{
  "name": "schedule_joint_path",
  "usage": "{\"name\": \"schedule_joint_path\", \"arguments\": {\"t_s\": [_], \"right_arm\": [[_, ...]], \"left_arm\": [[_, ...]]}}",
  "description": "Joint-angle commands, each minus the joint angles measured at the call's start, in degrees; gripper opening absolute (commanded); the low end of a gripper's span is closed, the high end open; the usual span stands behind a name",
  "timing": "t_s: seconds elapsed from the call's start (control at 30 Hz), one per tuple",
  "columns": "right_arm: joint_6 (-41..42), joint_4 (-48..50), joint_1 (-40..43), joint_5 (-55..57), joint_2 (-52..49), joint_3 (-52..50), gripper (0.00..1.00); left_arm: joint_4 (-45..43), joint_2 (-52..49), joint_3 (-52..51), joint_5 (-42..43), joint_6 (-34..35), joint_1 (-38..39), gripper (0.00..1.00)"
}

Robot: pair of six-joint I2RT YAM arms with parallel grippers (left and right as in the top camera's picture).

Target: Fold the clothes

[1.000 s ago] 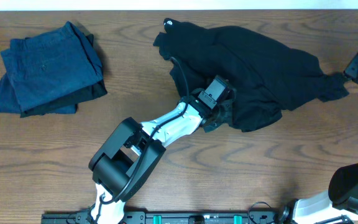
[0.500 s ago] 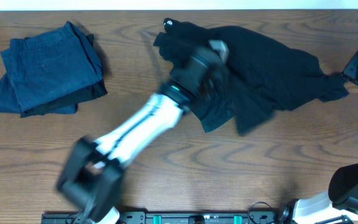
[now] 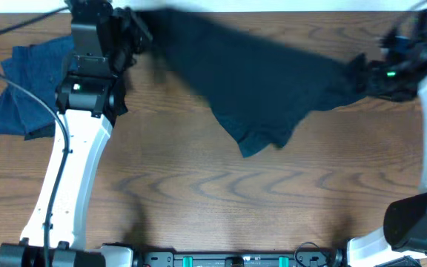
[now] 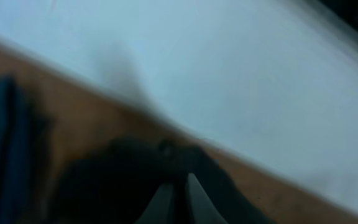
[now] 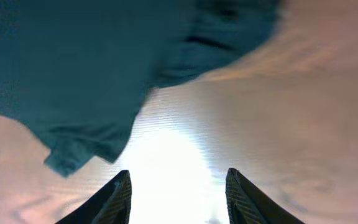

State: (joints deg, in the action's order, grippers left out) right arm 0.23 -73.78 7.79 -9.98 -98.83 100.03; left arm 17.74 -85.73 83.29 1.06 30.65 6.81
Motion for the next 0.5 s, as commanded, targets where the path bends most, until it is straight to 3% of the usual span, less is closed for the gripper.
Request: {"name": "schedule_joint_path", "arguments": {"t_s": [0.0, 0.17, 0.3, 0.47], "right_arm": [[-3.8, 1.9, -4.8, -1.1, 0.8, -4.2, 0.48], [-1.5, 9.5, -9.6, 5.9, 0.2, -12.9, 0.5], [17.7, 16.5, -9.2, 22.3, 0.1, -19.0, 0.54], [22.5, 26.6, -4.9, 20.2, -0.5, -22.3, 0.52]], "left_arm": [[3.8, -0.2, -0.1, -0.3, 0.9, -0.3, 0.06], [12.0, -0.2, -0.2, -0.3, -0.9, -0.3, 0.06], [19.7, -0.2, -0.2, -1.1, -5.0, -0.3, 0.06], [28.1, -0.2, -0.7, -3.3, -5.1, -0.3, 0.06]]}}
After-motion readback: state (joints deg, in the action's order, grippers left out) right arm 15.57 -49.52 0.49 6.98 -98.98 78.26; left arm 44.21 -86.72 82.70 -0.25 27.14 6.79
